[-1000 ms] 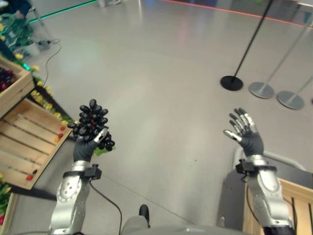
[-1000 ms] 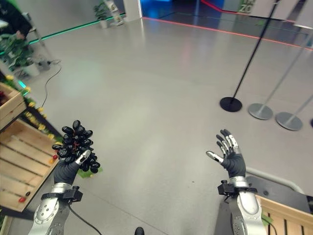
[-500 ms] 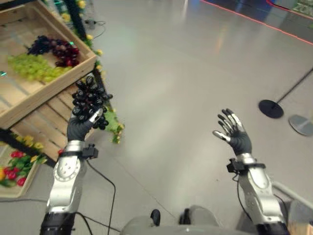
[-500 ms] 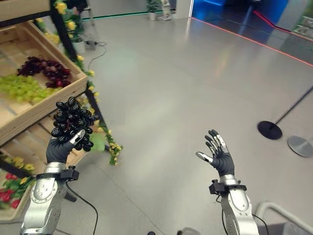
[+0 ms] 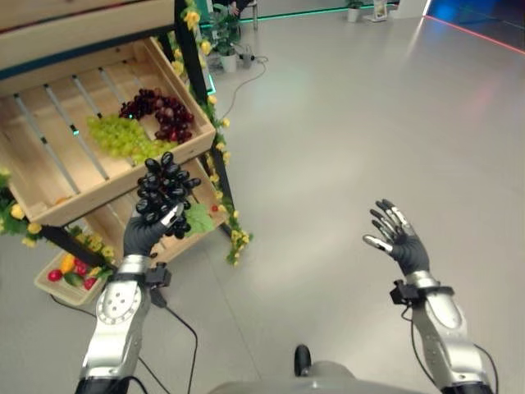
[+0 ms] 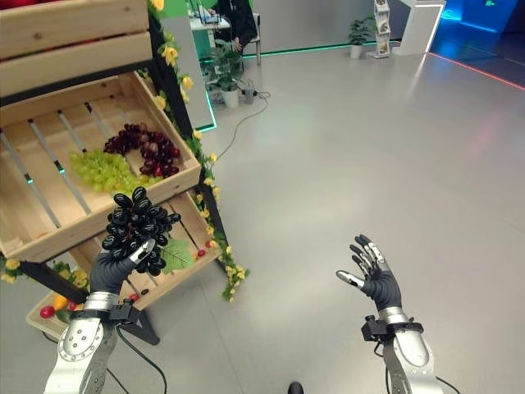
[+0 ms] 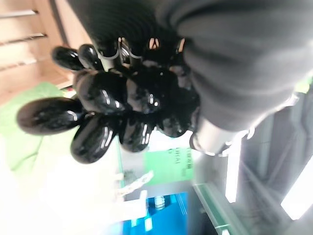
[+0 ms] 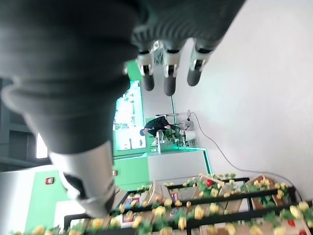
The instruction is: Pick up the fruits from the basket on one side to the basket on the other side
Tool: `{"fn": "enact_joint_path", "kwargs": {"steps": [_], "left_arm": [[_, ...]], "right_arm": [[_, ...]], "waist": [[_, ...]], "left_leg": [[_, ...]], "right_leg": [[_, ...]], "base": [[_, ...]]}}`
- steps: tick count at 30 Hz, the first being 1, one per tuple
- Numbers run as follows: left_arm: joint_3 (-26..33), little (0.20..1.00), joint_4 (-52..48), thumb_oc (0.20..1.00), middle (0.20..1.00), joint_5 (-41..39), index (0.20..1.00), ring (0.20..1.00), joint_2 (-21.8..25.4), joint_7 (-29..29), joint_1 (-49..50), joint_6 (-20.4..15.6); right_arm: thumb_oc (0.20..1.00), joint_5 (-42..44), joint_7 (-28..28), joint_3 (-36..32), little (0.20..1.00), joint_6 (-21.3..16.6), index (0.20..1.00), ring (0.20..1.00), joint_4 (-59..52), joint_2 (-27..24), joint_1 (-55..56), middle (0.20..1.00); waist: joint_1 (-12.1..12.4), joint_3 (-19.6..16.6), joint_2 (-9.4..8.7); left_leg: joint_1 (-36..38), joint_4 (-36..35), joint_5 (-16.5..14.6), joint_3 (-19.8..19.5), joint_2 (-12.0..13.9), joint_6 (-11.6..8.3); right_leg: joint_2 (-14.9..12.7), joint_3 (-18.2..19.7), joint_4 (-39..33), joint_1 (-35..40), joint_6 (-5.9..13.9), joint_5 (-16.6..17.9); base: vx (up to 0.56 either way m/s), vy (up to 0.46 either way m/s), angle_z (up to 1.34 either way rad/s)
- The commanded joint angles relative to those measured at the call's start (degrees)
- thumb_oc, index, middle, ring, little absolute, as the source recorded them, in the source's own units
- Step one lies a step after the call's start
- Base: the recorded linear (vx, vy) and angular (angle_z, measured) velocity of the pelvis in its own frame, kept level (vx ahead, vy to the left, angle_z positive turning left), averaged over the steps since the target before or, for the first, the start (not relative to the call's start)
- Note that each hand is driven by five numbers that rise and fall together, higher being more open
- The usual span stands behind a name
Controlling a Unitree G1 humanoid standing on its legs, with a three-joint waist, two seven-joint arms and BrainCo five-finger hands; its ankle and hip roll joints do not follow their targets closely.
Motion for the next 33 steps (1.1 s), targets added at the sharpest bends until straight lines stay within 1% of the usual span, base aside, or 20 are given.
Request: {"fn": "enact_joint_path", "kwargs": {"steps": [1, 2, 3, 4, 5, 6, 7, 9, 12, 14, 23, 25, 26, 29, 33], "left_arm": [[1.4, 0.200, -6.3, 0.200, 0.200, -0.4, 0.200, 0.200, 3.3, -0.2, -5.5, -4.9], [1.1, 0.200, -6.5, 0.200, 0.200, 0.5, 0.200, 0.200, 4.0, -0.3, -5.7, -5.0], [1.0, 0.200, -6.2, 0.200, 0.200, 2.2, 0.200, 0.200, 5.4, 0.5, -6.5, -5.6], [1.4, 0.200, -6.3, 0.200, 0.200, 4.2, 0.200, 0.200, 7.1, 1.3, -7.2, -5.4], [1.4, 0.200, -6.3, 0.200, 0.200, 4.3, 0.200, 0.200, 7.1, 1.4, -7.3, -5.4], [1.7, 0.200, -6.4, 0.200, 0.200, 4.9, 0.200, 0.200, 8.8, 1.3, -8.0, -5.4], [1.9, 0.200, -6.6, 0.200, 0.200, 6.7, 0.200, 0.200, 9.3, 2.2, -8.7, -5.5], [1.8, 0.200, -6.9, 0.200, 0.200, 9.2, 0.200, 0.200, 10.9, 3.0, -10.5, -5.4], [1.7, 0.200, -6.3, 0.200, 0.200, 12.2, 0.200, 0.200, 13.3, 4.2, -12.1, -5.5], [2.1, 0.200, -6.3, 0.200, 0.200, 13.2, 0.200, 0.200, 14.5, 4.3, -12.5, -5.3], [3.4, 0.200, -6.2, 0.200, 0.200, 15.2, 0.200, 0.200, 18.4, 6.1, -14.4, -5.1], [4.3, 0.200, -5.8, 0.200, 0.200, 17.0, 0.200, 0.200, 20.5, 6.7, -14.1, -4.9], [4.3, 0.200, -5.7, 0.200, 0.200, 17.0, 0.200, 0.200, 20.5, 6.8, -14.1, -4.9], [5.9, 0.200, -4.4, 0.200, 0.200, 18.7, 0.200, 0.200, 23.7, 7.7, -13.7, -4.7], [8.2, 0.200, 0.1, 0.200, 0.200, 21.4, 0.200, 0.200, 28.6, 10.0, -14.0, -3.6]], "right_arm": [[1.000, 0.3, -1.3, -2.4, 1.000, -3.4, 1.000, 1.000, -2.5, -0.8, -1.3, 1.000], [1.000, 0.2, -1.5, -2.8, 1.000, -3.7, 1.000, 1.000, -2.6, -0.5, -0.9, 1.000], [1.000, 0.2, -1.9, -3.1, 1.000, -4.3, 1.000, 1.000, -2.1, -0.6, -0.4, 1.000], [1.000, -1.2, -1.9, -2.6, 1.000, -3.7, 1.000, 1.000, -1.1, -0.8, 0.2, 1.000], [1.000, -1.3, -2.0, -2.6, 1.000, -3.7, 1.000, 1.000, -1.1, -0.7, 0.2, 1.000], [1.000, -2.1, -1.8, -2.0, 1.000, -3.1, 1.000, 1.000, -1.0, -1.2, -0.3, 1.000], [1.000, -2.5, -1.5, -1.4, 1.000, -3.0, 1.000, 1.000, -0.3, -1.1, -0.4, 1.000], [1.000, -2.6, -0.9, -1.5, 1.000, -2.7, 1.000, 1.000, 0.2, -0.6, 0.7, 1.000], [1.000, -3.5, 0.1, -0.8, 1.000, -2.1, 1.000, 1.000, 0.8, -0.9, 1.7, 1.000], [1.000, -3.8, 0.8, -0.8, 1.000, -1.5, 1.000, 1.000, 0.6, -0.7, 2.6, 1.000], [1.000, -5.6, 0.4, -0.6, 1.000, -1.0, 1.000, 1.000, 2.5, -1.0, 3.0, 1.000], [1.000, -5.7, 0.4, -0.5, 1.000, -1.0, 1.000, 1.000, 3.1, -1.0, 3.0, 1.000], [1.000, -5.7, 0.4, -0.4, 1.000, -1.0, 1.000, 1.000, 3.1, -1.0, 3.0, 1.000], [1.000, -5.8, 0.5, 0.0, 1.000, -0.8, 1.000, 1.000, 3.4, -1.1, 2.8, 1.000], [1.000, -5.9, 0.7, 0.5, 1.000, -0.8, 1.000, 1.000, 3.7, -1.7, 2.5, 1.000]], "waist": [[-0.5, 1.0, -0.29], [-0.7, 0.4, 0.11], [-0.6, 0.3, 1.28], [-0.7, 0.3, 0.71], [-0.9, 0.3, 0.63], [-0.7, 0.2, 0.79], [-0.6, 0.0, 1.20], [-1.3, -1.0, 1.48], [-1.3, -2.3, 1.90], [-1.4, -2.8, 1.80], [-1.5, -3.7, 1.89], [-1.2, -3.9, 1.91], [-1.3, -4.0, 1.87], [-1.1, -4.2, 1.81], [-0.7, -4.0, 1.71]], "left_leg": [[1.2, -20.1, 5.5, 10.1, 8.5, 2.03], [1.5, -27.9, 7.8, 12.6, 10.9, 2.10], [0.5, -34.6, 11.7, 13.4, 12.4, 1.31], [3.1, -34.5, 11.4, 11.4, 11.8, 1.05], [3.1, -34.6, 11.5, 11.3, 11.8, 0.99], [3.9, -35.6, 10.4, 9.9, 11.1, 1.26], [4.6, -36.8, 10.2, 8.8, 10.5, 1.28], [7.1, -39.5, 10.3, 11.9, 11.3, 1.42], [9.7, -42.3, 10.1, 11.5, 10.8, 1.85], [10.7, -43.2, 10.1, 12.3, 10.7, 1.91], [12.5, -44.6, 9.1, 13.0, 10.0, 2.59], [12.8, -44.9, 9.0, 12.9, 9.9, 2.71], [12.8, -44.9, 9.0, 12.9, 9.8, 2.71], [12.8, -45.1, 8.9, 12.7, 9.7, 2.75], [12.3, -45.0, 9.0, 12.3, 9.4, 2.72]], "right_leg": [[-3.1, -1.8, -3.2, 4.4, 8.53, -2.5], [-3.3, -3.2, -3.7, 5.1, 8.92, -2.5], [-2.5, -4.0, -3.9, 5.9, 9.43, -3.0], [-3.1, -3.7, -3.3, 6.0, 9.38, -3.2], [-3.1, -3.8, -3.3, 6.1, 9.35, -3.2], [-3.1, -3.7, -3.4, 5.9, 9.68, -3.2], [-2.8, -3.2, -3.7, 5.9, 9.70, -3.3], [-2.7, -3.7, -4.8, 7.1, 9.74, -3.3], [-2.7, -3.2, -5.9, 8.0, 9.88, -3.5], [-2.7, -3.2, -6.4, 8.7, 9.99, -3.5], [-3.6, -3.3, -7.7, 9.8, 11.02, -3.2], [-3.8, -3.5, -7.7, 10.0, 11.24, -3.2], [-3.8, -3.5, -7.8, 10.0, 11.25, -3.2], [-3.9, -3.7, -7.8, 10.2, 11.40, -3.3], [-4.0, -4.1, -7.3, 9.7, 11.48, -3.4]], "base": [[0.19, -0.147, 0.68], [0.20, -0.019, 0.63], [0.17, -0.042, 0.47], [0.11, -0.037, 0.44], [0.05, -0.056, 0.53], [0.04, 0.006, 0.31], [0.08, 0.019, 0.02], [0.10, 0.043, -0.17], [0.11, 0.042, -0.02], [0.08, 0.032, -0.08], [0.04, 0.036, -0.01], [0.00, 0.000, 0.00], [0.00, 0.000, 0.00], [0.00, 0.000, 0.00], [0.00, -0.001, 0.02]]}}
